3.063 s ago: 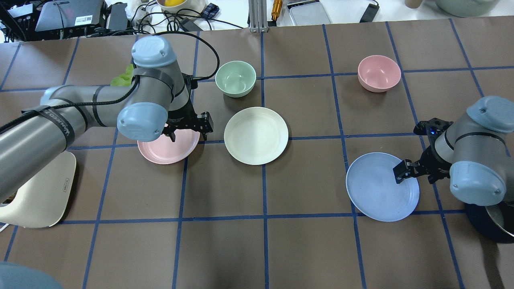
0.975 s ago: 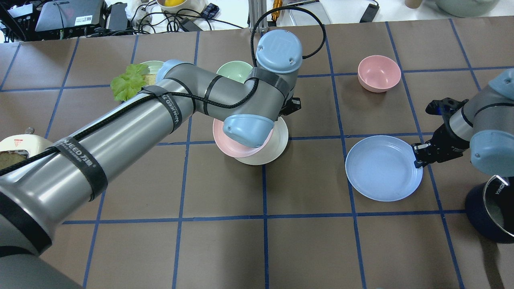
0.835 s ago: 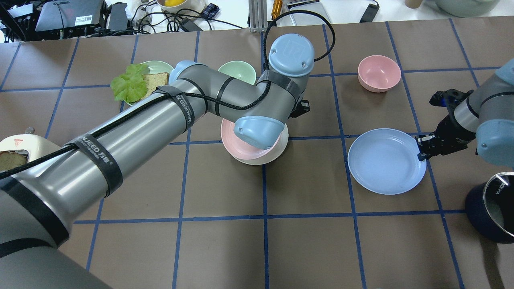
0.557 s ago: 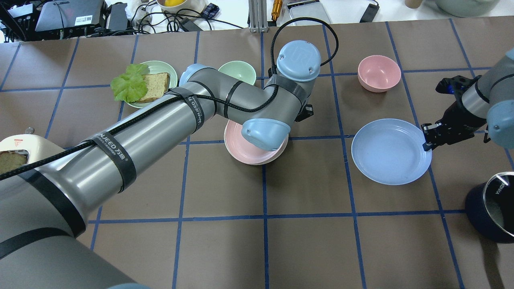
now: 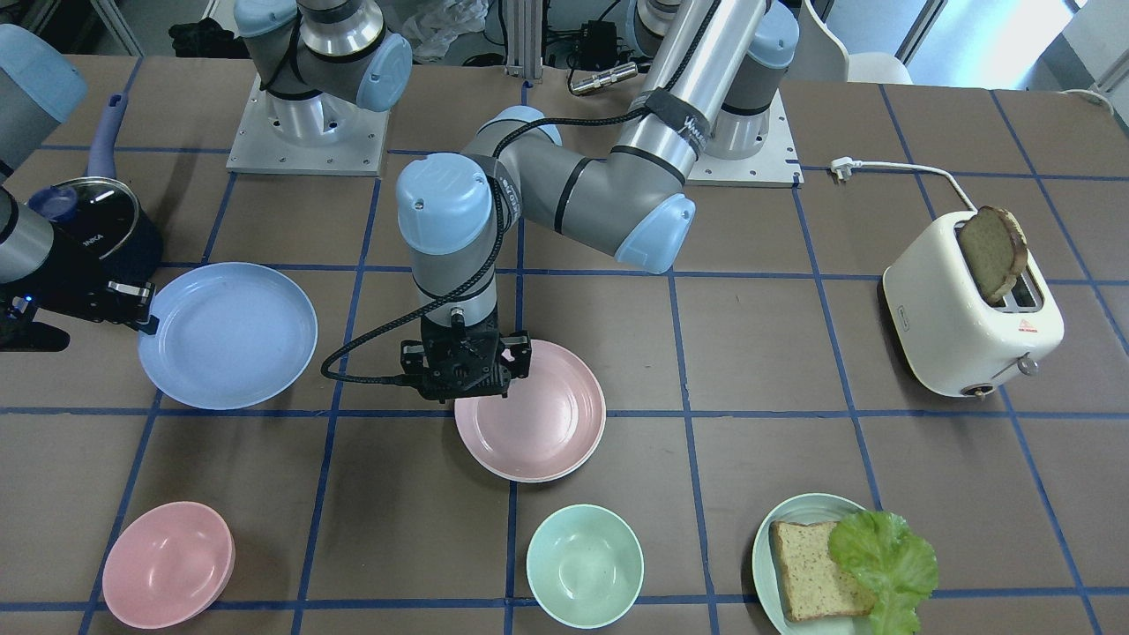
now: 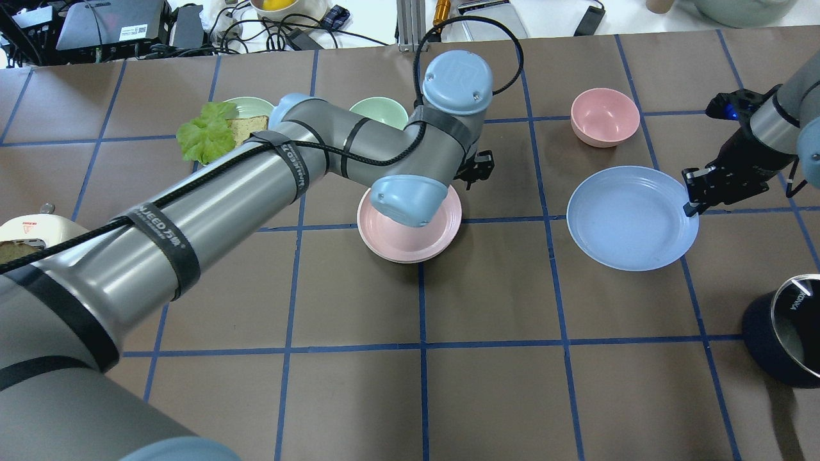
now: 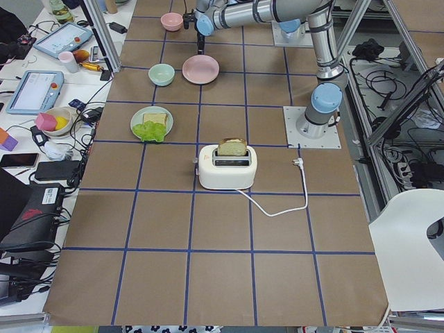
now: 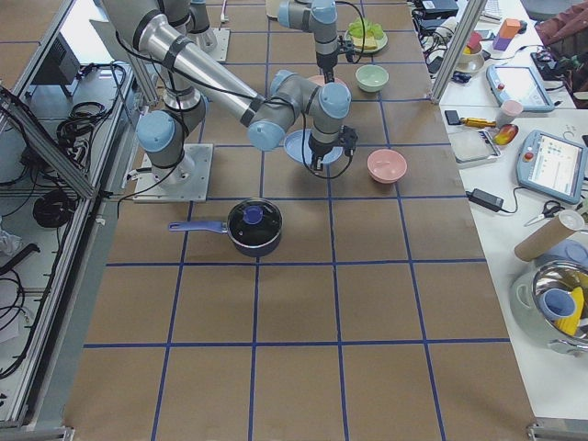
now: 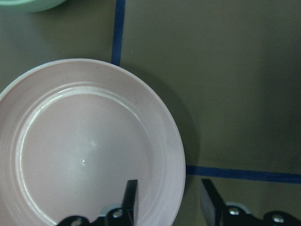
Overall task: Stack three plates with pink and blue
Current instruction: 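Carry the blue plate over the pink plate with the right gripper while the left withdraws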
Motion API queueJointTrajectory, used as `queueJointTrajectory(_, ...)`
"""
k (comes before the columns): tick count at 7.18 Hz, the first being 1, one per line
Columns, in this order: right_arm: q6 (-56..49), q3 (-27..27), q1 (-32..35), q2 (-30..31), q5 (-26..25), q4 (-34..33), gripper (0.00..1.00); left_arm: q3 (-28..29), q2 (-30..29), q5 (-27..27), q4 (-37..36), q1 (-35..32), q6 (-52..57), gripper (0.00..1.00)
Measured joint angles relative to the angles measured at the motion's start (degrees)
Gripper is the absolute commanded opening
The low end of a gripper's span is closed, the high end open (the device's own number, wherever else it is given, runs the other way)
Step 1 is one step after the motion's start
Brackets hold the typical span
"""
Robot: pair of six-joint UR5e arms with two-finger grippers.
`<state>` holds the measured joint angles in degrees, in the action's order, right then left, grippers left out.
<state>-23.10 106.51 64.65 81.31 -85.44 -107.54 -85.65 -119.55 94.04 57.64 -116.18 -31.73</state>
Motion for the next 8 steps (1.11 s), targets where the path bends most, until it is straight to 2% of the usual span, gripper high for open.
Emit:
queueJointTrajectory(2,5.7,-1.3,5.0,-0.6,0.1,0.2,0.0,0.1,5.8,-1.9,10.0,5.9,9.0,1.0)
queueJointTrajectory(5,22.5,-1.8,16.8,-2.9,-0.3,-5.1,0.0,-0.3,17.4,-3.6,28.3,13.2,19.7,1.0)
queueJointTrajectory(8,40.4,-1.8,29.3,-4.0,-0.4,-9.9,0.0,-1.4,27.6,-4.5,37.4,17.5,25.2,1.0)
